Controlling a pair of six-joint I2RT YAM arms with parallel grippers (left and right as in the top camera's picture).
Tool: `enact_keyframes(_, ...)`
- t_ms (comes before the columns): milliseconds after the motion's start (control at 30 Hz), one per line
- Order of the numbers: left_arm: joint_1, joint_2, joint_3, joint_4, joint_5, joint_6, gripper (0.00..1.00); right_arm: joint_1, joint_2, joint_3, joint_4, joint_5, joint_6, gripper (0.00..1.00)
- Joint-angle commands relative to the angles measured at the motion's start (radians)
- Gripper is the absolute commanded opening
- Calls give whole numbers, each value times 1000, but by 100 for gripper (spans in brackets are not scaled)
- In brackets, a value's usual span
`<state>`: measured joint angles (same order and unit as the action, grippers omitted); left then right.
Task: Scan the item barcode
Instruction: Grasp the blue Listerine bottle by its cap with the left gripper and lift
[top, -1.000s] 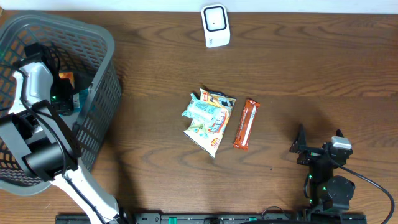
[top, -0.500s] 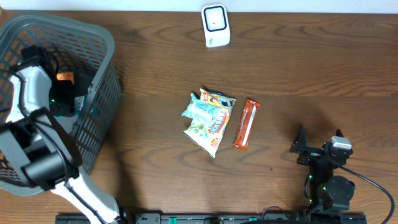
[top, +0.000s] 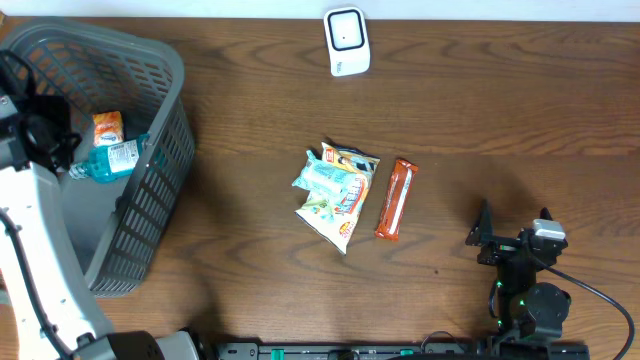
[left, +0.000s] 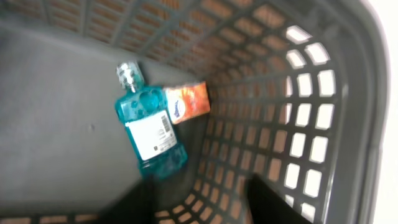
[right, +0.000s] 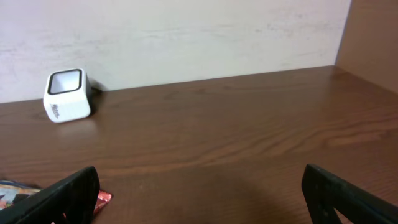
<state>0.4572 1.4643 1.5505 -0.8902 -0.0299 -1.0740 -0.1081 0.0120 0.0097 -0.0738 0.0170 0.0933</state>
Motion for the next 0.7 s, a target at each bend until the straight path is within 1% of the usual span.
enact_keyframes(0,0,22,7,-11,-45,34,67,-9,-3,-5,0,-5,-16,99)
enact_keyframes(33,-4,39,7,-24,-45,35,74,-9,-3,-5,0,-5,-16,99)
enact_keyframes(67,-6,49,7,-29,-45,34,78,-9,-3,-5,0,-5,-16,99)
enact_keyframes(133,-16,89,6,-33,-45,34,92,-9,-3,-5,0,-5,-16,99)
enact_keyframes(200,-31,144,6,-31,-41,32,94,-9,-3,-5,0,-5,-16,99)
enact_keyframes(300,-50,230,6,-25,-32,32,95,-9,-3,-5,0,-5,-16,99)
enact_keyframes(433,-55,328,6,-20,-40,150,95,-9,-3,-5,0,-5,-16,99)
enact_keyframes(500,-53,358,6,-16,-92,193,95,-9,-3,-5,0,-5,-16,99)
enact_keyframes(567,-47,380,6,-15,-159,194,97,-9,-3,-5,0,-5,-16,99)
enact_keyframes(600,-43,392,6,-9,-171,194,100,-9,-3,-5,0,-5,-16,99)
enact_keyframes(667,-34,414,6,10,-165,194,98,-9,-3,-5,0,-5,-16,99)
